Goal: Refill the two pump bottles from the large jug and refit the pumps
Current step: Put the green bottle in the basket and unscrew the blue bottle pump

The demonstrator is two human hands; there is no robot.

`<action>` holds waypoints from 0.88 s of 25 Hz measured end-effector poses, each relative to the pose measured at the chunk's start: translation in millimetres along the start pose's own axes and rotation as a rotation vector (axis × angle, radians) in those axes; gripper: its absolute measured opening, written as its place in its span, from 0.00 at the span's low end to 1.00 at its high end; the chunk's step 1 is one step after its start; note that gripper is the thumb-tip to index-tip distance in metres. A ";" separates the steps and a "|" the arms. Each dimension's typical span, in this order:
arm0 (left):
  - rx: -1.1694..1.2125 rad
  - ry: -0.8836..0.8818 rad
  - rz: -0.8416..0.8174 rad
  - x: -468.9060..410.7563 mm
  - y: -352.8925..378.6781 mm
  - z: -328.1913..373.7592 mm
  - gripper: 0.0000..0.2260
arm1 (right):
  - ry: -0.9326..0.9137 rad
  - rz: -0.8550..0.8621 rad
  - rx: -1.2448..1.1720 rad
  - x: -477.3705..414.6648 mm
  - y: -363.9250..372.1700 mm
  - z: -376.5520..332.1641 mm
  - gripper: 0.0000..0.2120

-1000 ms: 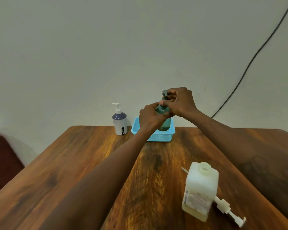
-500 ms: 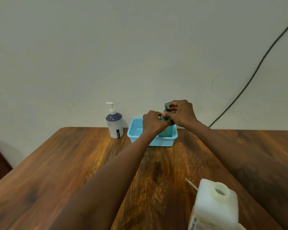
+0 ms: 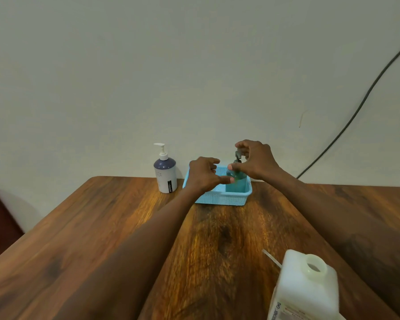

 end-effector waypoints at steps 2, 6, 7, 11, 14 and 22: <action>-0.013 -0.001 0.261 2.4 -35.7 -15.4 0.28 | -0.067 -0.011 0.102 -2.8 0.1 -15.6 0.37; -0.108 -0.193 0.670 11.9 -90.9 -57.5 0.30 | -0.145 -0.052 0.177 -12.1 7.0 -44.2 0.33; -0.120 -0.260 0.650 9.4 -94.6 -71.2 0.36 | -0.165 -0.060 0.181 -13.5 10.5 -49.6 0.32; -0.057 -0.400 0.396 -16.6 -84.6 -120.6 0.53 | -0.218 -0.085 0.190 -17.7 25.0 -55.8 0.29; -0.016 -0.371 0.343 -26.6 -72.0 -131.5 0.39 | -0.220 -0.084 0.192 -23.6 30.5 -49.9 0.27; 0.021 -0.178 0.391 -20.0 -78.6 -95.4 0.30 | -0.208 -0.066 0.183 -17.8 26.4 -48.0 0.24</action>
Point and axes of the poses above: each hand's wrist, its own x-axis away from the middle knuckle, its own y-axis out of the palm, z = x × y, the point moved 5 cm from there along -x, towards the middle knuckle, and after that the axes turned 6 degrees about z, right-handed, at the moved point
